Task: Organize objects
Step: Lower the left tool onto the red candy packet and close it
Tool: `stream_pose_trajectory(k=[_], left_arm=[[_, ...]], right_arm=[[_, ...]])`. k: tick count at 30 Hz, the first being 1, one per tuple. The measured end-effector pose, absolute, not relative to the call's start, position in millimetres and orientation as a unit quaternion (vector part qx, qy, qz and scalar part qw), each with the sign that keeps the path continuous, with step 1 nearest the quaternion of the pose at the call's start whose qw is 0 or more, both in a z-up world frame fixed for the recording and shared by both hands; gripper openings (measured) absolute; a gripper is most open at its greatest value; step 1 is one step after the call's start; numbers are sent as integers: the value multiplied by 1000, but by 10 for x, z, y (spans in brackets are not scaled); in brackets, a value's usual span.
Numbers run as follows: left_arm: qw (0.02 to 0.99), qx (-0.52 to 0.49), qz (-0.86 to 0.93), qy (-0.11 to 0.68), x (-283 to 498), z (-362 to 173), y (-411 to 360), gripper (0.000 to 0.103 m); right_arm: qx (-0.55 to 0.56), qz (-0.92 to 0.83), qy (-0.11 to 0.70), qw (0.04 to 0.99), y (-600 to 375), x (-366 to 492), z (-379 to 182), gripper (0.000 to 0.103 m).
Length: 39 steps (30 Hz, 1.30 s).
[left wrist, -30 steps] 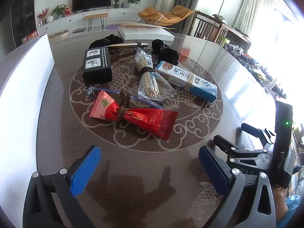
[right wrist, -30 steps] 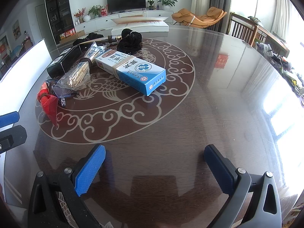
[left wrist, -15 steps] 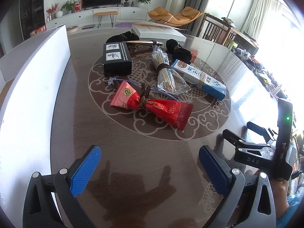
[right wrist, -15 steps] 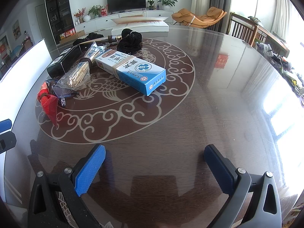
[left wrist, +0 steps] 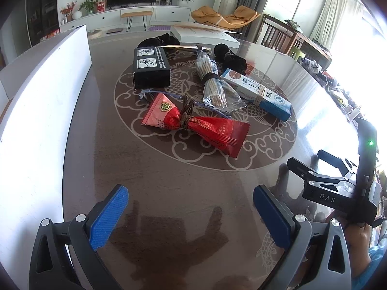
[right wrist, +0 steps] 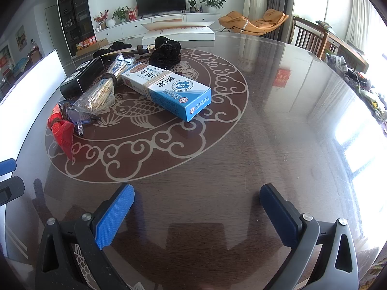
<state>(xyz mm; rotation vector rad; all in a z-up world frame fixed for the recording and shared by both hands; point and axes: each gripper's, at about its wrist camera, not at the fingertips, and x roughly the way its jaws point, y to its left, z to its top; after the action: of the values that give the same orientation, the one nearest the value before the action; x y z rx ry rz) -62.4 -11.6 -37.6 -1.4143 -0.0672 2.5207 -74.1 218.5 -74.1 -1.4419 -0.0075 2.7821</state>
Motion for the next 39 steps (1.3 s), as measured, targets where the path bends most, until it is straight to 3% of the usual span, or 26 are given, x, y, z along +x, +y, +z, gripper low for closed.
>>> stream_pose_trajectory(k=[31, 39], left_arm=[[110, -484, 867, -39, -621, -307, -261, 103], [83, -490, 868, -13, -862, -360, -232, 103]], right_arm=[[-460, 888, -2, 4, 2185, -740, -742, 103], [-460, 888, -3, 4, 2182, -738, -740, 103]])
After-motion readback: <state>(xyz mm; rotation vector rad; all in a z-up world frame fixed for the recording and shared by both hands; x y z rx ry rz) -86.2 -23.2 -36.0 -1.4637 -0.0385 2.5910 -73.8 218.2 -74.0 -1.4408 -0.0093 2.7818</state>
